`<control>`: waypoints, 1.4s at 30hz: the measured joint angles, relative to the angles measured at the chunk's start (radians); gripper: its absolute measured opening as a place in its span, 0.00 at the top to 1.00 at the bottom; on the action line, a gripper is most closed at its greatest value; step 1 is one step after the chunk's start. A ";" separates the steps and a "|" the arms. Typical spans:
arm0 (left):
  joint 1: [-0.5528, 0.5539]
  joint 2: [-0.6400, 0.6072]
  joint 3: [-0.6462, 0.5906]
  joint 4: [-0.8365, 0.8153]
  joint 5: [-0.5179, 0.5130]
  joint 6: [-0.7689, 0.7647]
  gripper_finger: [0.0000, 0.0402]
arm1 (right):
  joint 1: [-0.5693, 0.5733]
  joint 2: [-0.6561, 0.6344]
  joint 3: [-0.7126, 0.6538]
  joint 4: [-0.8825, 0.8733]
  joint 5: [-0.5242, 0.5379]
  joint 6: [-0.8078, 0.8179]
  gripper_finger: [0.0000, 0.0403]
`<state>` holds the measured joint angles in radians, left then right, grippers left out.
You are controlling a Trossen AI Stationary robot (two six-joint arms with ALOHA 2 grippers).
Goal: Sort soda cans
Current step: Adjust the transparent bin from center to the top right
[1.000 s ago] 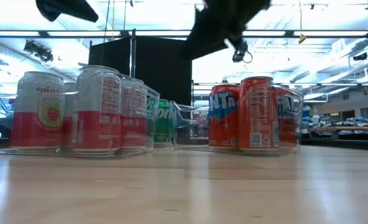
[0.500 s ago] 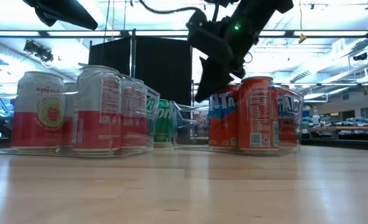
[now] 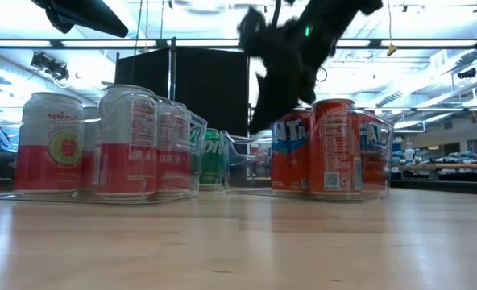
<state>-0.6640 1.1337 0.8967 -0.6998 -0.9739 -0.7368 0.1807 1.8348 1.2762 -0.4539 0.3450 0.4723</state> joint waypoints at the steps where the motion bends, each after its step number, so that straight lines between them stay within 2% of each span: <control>1: 0.000 0.000 0.000 0.000 0.000 0.000 0.99 | -0.004 0.021 0.003 -0.004 0.002 0.000 1.00; 5: 0.000 -0.001 0.000 0.003 -0.002 0.000 0.99 | -0.013 0.112 0.084 -0.125 0.039 -0.013 1.00; 11: 0.000 -0.001 0.000 0.001 -0.002 0.000 0.99 | 0.011 0.262 0.291 -0.469 0.142 -0.019 1.00; 14: 0.000 -0.001 0.000 0.000 0.000 0.000 0.99 | 0.014 0.299 0.360 -0.595 0.169 -0.017 1.00; 17: 0.000 -0.001 0.000 0.000 0.002 0.000 0.99 | 0.014 0.308 0.374 -0.693 0.190 0.009 1.00; 24: 0.000 0.000 0.000 0.001 0.004 0.000 0.99 | 0.021 0.299 0.336 -0.939 0.262 0.111 1.00; 27: 0.000 0.000 0.000 0.000 0.006 -0.003 0.99 | 0.025 0.297 0.286 -0.979 0.269 0.152 1.00; 34: 0.000 0.000 0.000 0.001 0.007 -0.004 0.99 | 0.029 0.197 0.070 -0.947 0.273 0.251 1.00; 42: 0.000 0.000 0.000 0.002 0.007 -0.004 0.99 | 0.022 -0.057 -0.203 -0.852 0.280 0.370 1.00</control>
<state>-0.6640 1.1336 0.8970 -0.6979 -0.9669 -0.7410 0.2024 1.7777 1.0733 -1.3062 0.6245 0.8428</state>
